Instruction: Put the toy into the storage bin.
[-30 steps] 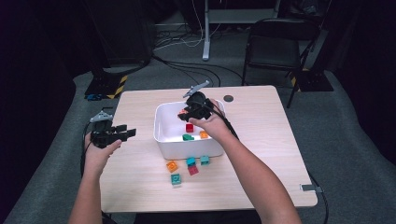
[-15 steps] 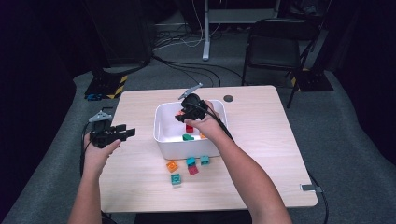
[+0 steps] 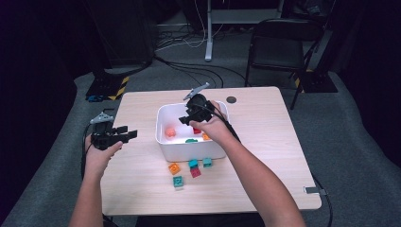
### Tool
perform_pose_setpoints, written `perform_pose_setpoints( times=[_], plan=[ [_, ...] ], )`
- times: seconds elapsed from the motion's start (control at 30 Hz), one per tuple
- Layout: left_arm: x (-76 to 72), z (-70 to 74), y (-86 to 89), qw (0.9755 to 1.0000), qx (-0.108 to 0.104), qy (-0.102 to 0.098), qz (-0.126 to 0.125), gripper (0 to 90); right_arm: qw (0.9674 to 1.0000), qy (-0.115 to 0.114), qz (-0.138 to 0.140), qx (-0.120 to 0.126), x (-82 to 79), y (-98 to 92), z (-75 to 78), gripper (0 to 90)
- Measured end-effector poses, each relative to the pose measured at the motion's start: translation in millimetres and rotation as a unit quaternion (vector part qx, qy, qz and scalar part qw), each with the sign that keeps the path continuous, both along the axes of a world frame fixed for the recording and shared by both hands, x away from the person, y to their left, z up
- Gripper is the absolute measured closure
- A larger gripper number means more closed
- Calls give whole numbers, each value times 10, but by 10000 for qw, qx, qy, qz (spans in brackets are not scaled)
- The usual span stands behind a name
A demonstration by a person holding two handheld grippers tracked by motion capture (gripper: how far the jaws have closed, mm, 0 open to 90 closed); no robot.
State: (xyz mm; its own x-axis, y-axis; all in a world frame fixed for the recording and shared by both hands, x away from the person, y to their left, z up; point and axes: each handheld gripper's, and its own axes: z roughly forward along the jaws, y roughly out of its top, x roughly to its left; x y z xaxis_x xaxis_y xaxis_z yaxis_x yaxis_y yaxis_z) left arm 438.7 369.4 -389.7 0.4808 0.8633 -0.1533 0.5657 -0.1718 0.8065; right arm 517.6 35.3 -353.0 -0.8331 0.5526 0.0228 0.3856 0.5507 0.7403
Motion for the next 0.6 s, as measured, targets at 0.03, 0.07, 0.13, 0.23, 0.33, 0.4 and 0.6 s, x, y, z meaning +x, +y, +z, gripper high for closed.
perform_pose_setpoints(
  times=[0.03, 0.07, 0.13, 0.23, 0.33, 0.4, 0.6],
  plan=[
    [-1, 1, -1, 10000, -4, 14, 10, 437, 10000, -30, -7, -5, -23, -24, 21, 512],
    [1, 2, 1, 10000, 5, 19, -3, 436, 10000, -53, -10, 12, -44, -46, 39, 512],
    [1, 2, 1, 10000, 6, 17, 2, 436, 9999, -71, 0, 104, -104, -94, 76, 508],
    [-1, 1, -2, 10000, 11, 18, 13, 436, 9997, -143, -4, 180, -201, -162, 118, 505],
    [-1, 0, -2, 10000, 5, 20, 19, 435, 9996, -213, 67, 181, -335, -248, 153, 508],
    [-1, -1, -2, 10000, 4, 20, 22, 435, 9995, -262, 70, 164, -425, -293, 172, 510],
    [-5, -1, -18, 10000, 29, 30, 10, 435, 9990, -285, 150, 307, -652, -418, 225, 515]
  ],
)
